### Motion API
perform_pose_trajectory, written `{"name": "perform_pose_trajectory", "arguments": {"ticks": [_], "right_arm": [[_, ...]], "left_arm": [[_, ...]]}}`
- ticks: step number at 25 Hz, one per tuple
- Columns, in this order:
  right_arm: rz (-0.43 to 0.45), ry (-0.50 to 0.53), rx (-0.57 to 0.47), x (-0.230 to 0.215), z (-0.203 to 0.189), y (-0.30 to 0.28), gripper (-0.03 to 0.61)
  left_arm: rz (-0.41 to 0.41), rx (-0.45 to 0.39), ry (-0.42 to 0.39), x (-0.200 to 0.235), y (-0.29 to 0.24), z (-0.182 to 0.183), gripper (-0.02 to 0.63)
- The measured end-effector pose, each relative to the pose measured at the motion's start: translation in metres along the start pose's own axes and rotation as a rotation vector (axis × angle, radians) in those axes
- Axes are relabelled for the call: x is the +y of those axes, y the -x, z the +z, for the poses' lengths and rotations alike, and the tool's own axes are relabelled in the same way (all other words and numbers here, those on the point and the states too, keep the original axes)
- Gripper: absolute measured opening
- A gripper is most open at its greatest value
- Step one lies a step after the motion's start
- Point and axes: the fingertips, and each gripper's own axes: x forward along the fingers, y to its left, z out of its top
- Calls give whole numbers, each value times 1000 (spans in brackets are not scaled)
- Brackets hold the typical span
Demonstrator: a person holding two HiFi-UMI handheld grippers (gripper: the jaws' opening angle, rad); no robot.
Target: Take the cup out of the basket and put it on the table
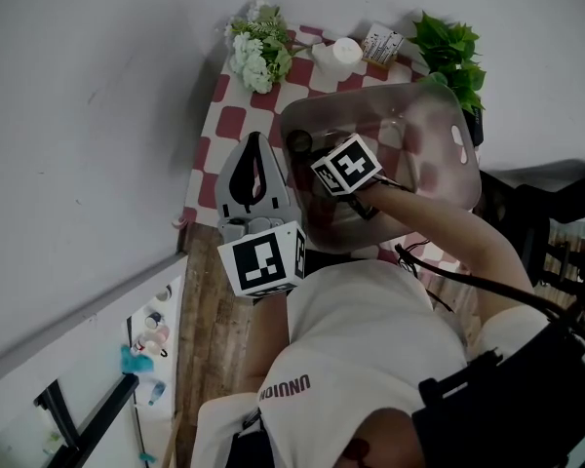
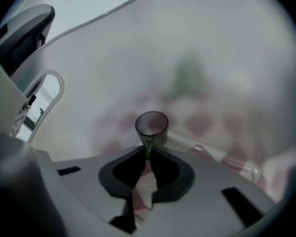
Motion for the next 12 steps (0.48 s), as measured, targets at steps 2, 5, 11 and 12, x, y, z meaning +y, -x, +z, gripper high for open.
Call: {"name": "perform_pose_trajectory", "arguments": {"ticks": [2, 5, 11, 12], "right_arm": [[-5, 13, -14, 1, 2, 4, 46], [-7, 40, -38, 2, 6, 8, 46], [-17, 56, -87, 7, 14, 24, 45], [-19, 60, -93, 8, 15, 26, 44]], "left_arm": [[-5, -3, 3, -1, 0, 1, 12], [-16, -12, 2, -3, 0, 3, 12], [-30, -19, -8, -4, 1, 8, 12], [-32, -18, -9, -4, 2, 8, 12]]}}
